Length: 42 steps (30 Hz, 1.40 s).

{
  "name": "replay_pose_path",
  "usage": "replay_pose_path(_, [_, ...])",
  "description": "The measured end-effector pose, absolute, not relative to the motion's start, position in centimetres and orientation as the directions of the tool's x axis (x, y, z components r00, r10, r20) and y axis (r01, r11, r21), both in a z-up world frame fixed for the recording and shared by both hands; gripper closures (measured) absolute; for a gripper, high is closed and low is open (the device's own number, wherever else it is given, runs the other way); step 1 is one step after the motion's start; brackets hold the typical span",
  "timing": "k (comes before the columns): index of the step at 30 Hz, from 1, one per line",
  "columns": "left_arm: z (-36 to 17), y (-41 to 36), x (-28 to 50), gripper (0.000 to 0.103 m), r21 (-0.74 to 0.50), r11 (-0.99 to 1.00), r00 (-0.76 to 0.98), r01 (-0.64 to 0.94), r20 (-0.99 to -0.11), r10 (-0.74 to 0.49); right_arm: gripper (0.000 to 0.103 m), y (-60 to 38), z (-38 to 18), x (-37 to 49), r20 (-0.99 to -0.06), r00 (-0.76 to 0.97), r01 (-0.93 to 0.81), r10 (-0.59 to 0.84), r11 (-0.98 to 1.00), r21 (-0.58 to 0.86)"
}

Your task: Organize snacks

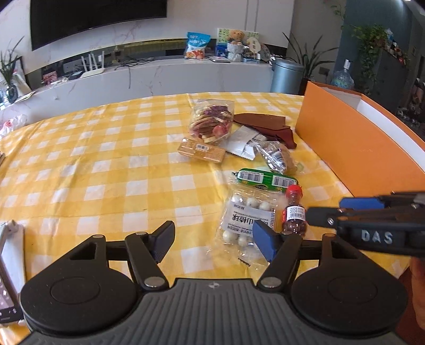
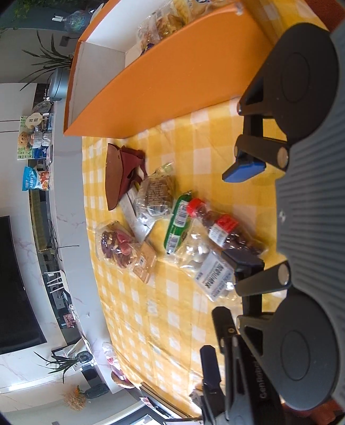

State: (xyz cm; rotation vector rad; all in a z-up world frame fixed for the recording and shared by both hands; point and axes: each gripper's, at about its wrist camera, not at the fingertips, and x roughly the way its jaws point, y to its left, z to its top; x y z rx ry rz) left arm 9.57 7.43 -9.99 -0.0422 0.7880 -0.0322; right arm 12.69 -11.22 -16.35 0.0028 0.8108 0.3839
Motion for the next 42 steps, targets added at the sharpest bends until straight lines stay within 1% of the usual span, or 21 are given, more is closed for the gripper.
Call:
replay_pose_path(3, [-10.2, 7.0, 10.2, 0.016, -0.041, 0.998, 0.695, 0.056, -0.716, -0.068, 0.048, -10.8, -16.4, 14.0, -0.707, 0.627, -0.33, 0.327, 0.934, 0.14])
replay_pose_path(6, [-10.7, 6.4, 11.0, 0.016, -0.048, 0.993, 0.671, 0.106, -0.734, -0.107, 0.048, -10.8, -16.6, 14.8, -0.706, 0.635, -0.315, 0.312, 0.94, 0.132])
replay_pose_path(11, [-11.7, 5.6, 12.2, 0.016, -0.047, 0.988, 0.643, 0.146, -0.755, -0.131, 0.049, -11.0, -17.4, 15.4, -0.725, 0.608, -0.316, 0.325, 0.936, 0.154])
replay_pose_path(18, [-12.9, 4.5, 13.3, 0.014, 0.015, 0.979, 0.613, 0.202, -0.782, -0.114, 0.049, -10.4, -17.6, 15.7, -0.725, 0.601, -0.337, 0.338, 0.929, 0.154])
replay_pose_path(20, [-13.3, 4.0, 13.6, 0.013, 0.054, 0.975, 0.608, 0.214, -0.789, -0.089, 0.049, -10.5, -17.7, 15.9, -0.725, 0.598, -0.337, 0.342, 0.928, 0.16])
replay_pose_path(22, [-13.3, 3.7, 13.8, 0.014, 0.07, 0.972, 0.617, 0.225, -0.782, -0.087, 0.049, -10.4, -17.8, 16.1, -0.727, 0.593, -0.341, 0.346, 0.926, 0.163])
replay_pose_path(23, [-13.3, 3.6, 14.0, 0.017, 0.067, 0.971, 0.615, 0.229, -0.784, -0.09, 0.049, -10.4, -17.8, 16.2, -0.728, 0.591, -0.345, 0.347, 0.925, 0.161])
replay_pose_path(24, [-13.3, 3.6, 14.2, 0.023, 0.062, 0.971, 0.614, 0.23, -0.784, -0.095, 0.049, -10.3, -17.8, 16.3, -0.727, 0.591, -0.35, 0.35, 0.923, 0.159])
replay_pose_path(26, [-13.2, 3.5, 14.7, 0.03, 0.042, 0.972, 0.608, 0.231, -0.786, -0.111, 0.049, -10.1, -17.7, 16.5, -0.722, 0.593, -0.365, 0.357, 0.918, 0.154])
replay_pose_path(29, [-13.2, 3.6, 15.0, 0.035, 0.02, 0.975, 0.604, 0.221, -0.788, -0.12, 0.049, -10.0, -17.4, 17.0, -0.704, 0.61, -0.376, 0.362, 0.915, 0.144])
replay_pose_path(34, [-12.6, 4.5, 14.6, 0.037, 0.005, 0.989, 0.624, 0.148, -0.777, -0.089, 0.047, -10.1, -16.7, 18.5, -0.677, 0.649, -0.347, 0.348, 0.927, 0.143])
replay_pose_path(40, [-10.3, 6.2, 14.5, 0.037, -0.032, 0.996, 0.671, 0.077, -0.737, -0.076, 0.046, -9.7, -17.0, 20.3, -0.66, 0.674, -0.34, 0.332, 0.932, 0.122])
replay_pose_path(42, [-10.1, 6.7, 15.1, 0.037, -0.031, 0.998, 0.676, 0.057, -0.735, -0.061, 0.043, -9.4, -17.2, 21.1, -0.659, 0.677, -0.341, 0.329, 0.933, 0.115])
